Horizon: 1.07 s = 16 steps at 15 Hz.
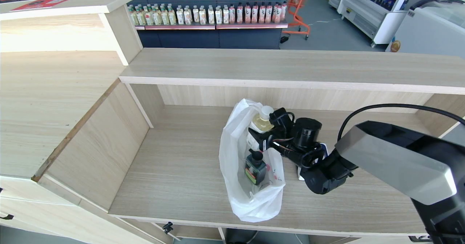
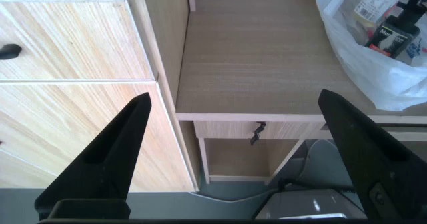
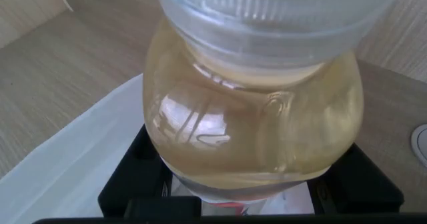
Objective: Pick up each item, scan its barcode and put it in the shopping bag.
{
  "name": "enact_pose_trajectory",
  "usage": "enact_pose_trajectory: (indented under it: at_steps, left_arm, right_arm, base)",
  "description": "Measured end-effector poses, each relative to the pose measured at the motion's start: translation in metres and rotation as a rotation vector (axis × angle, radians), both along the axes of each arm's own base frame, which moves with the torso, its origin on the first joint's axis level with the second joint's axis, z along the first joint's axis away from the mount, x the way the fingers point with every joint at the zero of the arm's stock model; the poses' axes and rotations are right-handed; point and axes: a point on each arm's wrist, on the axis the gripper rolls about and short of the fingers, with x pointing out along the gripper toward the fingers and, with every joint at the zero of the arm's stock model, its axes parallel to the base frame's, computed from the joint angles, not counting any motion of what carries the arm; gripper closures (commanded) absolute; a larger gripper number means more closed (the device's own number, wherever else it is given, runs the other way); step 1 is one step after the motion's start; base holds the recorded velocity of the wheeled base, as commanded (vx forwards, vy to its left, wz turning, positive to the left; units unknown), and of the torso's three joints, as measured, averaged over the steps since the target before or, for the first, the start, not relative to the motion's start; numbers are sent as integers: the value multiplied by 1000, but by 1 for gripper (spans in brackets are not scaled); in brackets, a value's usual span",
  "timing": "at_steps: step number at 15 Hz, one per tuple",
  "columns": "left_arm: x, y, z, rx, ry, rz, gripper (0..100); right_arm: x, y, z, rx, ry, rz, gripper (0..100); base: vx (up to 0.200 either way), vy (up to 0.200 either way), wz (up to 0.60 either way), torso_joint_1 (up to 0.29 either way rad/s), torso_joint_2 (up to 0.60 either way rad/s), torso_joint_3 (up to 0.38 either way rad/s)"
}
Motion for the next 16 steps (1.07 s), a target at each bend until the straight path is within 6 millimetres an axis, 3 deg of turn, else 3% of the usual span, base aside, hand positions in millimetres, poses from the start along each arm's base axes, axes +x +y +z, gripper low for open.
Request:
enact_pose_trajectory:
  at_steps: [6,7,12,16]
  left_arm:
    - [0,0,0,0,0,0,0]
    - [0,0,0,0,0,0,0]
    - [0,0,0,0,0,0,0]
    - [0,0,0,0,0,0,0]
  right_arm:
    - [-4,-3,-30,-58,-12,-4,100]
    - [-5,-3,-31,-60,-10,-1,0]
    - [-6,-5,-24,-36,-11,-2,0]
    - [-20,-14,10,61,19,0,0]
  base:
    - [0,0,0,0,0,0]
    - [0,0,0,0,0,0]
    - [0,0,0,0,0,0]
    - [0,0,0,0,0,0]
